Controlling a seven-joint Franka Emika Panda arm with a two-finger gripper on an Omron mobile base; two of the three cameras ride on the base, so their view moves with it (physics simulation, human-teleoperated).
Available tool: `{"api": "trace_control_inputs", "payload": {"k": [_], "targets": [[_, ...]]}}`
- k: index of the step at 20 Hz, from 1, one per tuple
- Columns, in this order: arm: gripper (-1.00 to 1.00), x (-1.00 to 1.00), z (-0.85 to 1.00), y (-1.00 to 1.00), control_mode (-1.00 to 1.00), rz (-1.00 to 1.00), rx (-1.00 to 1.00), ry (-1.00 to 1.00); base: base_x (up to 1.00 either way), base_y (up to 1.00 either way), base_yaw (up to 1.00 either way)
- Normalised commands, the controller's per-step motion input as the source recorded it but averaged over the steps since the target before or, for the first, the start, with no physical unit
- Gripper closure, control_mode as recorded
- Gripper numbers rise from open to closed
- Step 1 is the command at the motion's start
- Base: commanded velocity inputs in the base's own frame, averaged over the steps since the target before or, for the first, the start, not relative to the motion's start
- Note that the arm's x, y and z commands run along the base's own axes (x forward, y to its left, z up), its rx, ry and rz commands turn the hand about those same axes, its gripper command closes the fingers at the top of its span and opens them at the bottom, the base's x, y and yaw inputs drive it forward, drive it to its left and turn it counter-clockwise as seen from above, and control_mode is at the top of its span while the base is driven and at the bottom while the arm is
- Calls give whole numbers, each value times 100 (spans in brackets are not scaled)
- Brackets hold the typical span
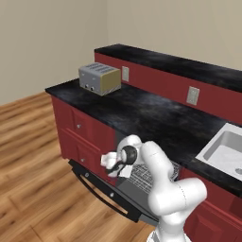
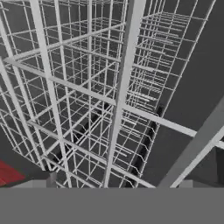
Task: Open the dishwasher door and pull out the top rack.
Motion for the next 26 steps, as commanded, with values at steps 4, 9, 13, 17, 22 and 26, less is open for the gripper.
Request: {"api": "trace_control_inputs", "payload": {"k": [4, 9, 13, 17, 22, 26], "targets": [[-100, -66, -80, 71, -100, 0, 16, 12, 0, 0, 0], [-100, -23, -31, 43, -100, 0, 51, 34, 0, 0, 0], [-100, -2, -19, 30, -100, 0, 71, 47, 0, 0, 0], [-100, -16, -38, 36, -100, 0, 67, 45, 0, 0, 0], [-100, -37, -56, 49, -100, 0, 64, 43, 0, 0, 0], [-100, -62, -67, 69, -100, 0, 59, 39, 0, 0, 0]]}}
